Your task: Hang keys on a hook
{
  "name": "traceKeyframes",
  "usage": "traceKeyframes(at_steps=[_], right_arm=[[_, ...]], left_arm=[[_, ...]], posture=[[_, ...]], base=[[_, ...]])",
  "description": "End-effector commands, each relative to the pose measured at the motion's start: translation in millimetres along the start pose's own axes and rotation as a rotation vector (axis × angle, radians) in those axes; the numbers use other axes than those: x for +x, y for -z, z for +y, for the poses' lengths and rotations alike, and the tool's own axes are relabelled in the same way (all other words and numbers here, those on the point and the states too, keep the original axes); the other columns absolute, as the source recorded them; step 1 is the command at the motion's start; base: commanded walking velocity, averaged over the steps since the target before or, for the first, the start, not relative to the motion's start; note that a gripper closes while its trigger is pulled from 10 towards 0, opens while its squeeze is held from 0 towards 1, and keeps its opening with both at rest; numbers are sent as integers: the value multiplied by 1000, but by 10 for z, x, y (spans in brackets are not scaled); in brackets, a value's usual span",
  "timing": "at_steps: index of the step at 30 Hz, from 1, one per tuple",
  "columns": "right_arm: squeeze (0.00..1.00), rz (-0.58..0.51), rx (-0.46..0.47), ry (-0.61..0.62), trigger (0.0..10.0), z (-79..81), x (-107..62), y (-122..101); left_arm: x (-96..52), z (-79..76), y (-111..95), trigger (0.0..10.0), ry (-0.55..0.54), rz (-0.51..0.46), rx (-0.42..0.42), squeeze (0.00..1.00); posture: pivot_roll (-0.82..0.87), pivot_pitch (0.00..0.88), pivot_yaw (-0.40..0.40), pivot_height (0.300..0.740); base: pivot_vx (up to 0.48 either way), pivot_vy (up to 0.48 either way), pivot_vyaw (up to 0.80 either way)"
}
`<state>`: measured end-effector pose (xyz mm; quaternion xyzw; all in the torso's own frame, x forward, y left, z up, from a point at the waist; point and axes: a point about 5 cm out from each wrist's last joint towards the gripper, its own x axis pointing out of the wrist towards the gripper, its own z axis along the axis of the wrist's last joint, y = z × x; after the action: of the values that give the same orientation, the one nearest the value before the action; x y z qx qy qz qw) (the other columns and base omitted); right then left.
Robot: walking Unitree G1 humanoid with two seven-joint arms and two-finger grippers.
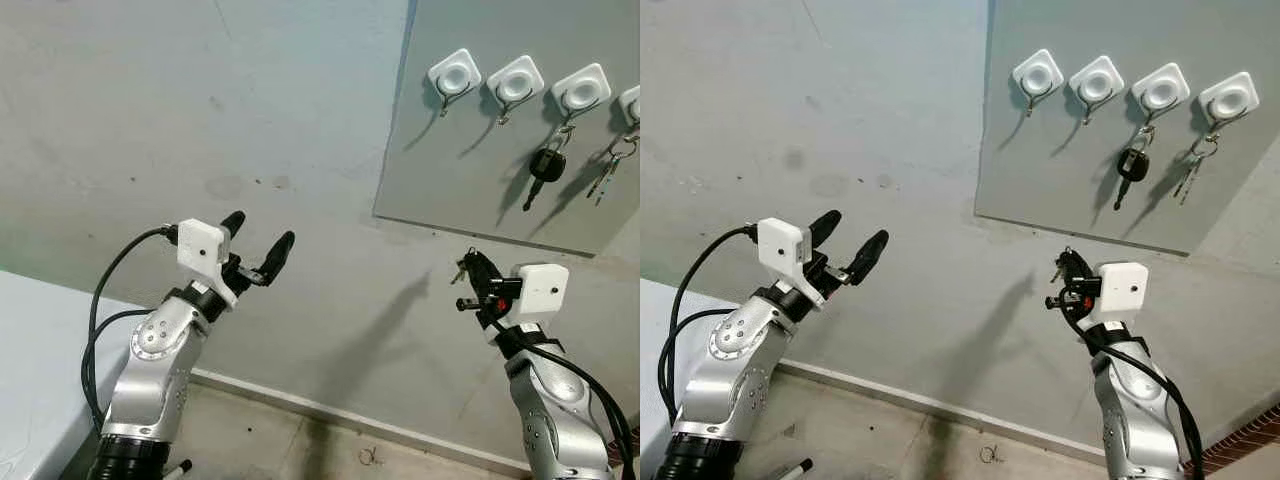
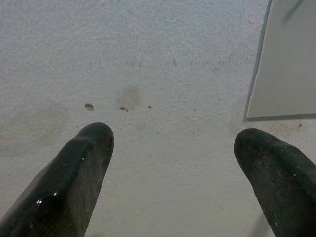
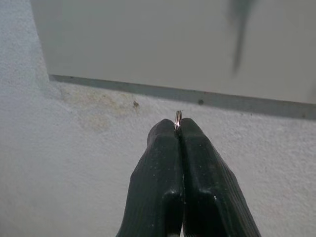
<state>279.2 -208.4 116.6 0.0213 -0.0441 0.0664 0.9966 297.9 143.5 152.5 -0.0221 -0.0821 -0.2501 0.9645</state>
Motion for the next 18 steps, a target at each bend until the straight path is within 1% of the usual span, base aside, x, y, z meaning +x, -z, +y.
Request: traceKeyframes(at_steps=[1, 6, 8, 10, 11, 14, 18], right_arm=[[0, -25, 0, 4, 10000, -10, 14, -72], [0, -24, 1, 8, 10000, -17, 15, -76], [0, -24, 3, 10, 10000, -19, 13, -76], [0, -23, 3, 11, 10000, -22, 13, -75], [0, -22, 3, 13, 10000, -25, 14, -73], [0, -24, 8, 14, 10000, -23, 11, -73], [0, -31, 0, 13, 10000, -27, 9, -83]], left_arm=[[-6, 10, -31, 10000, 5, 0, 13, 0], [-12, 45, -18, 10000, -16, 12, -14, 0], [-14, 64, -10, 10000, -27, 16, -33, 0], [-13, 75, -15, 10000, -31, 14, -23, 0], [-10, 78, -29, 10000, -36, -1, -21, 0], [-12, 76, -27, 10000, -39, 6, -18, 0], [-10, 70, -27, 10000, -42, 10, -22, 0]], posture=[[-46, 0, 31, 740], [-46, 0, 30, 740], [-46, 0, 30, 740], [-46, 0, 28, 740], [-46, 0, 28, 740], [-46, 0, 28, 740], [-46, 0, 26, 740]], base=[[0, 0, -475], [0, 0, -735], [0, 401, -744], [0, 450, -744], [0, 0, -750], [0, 0, -740], [0, 0, 0]])
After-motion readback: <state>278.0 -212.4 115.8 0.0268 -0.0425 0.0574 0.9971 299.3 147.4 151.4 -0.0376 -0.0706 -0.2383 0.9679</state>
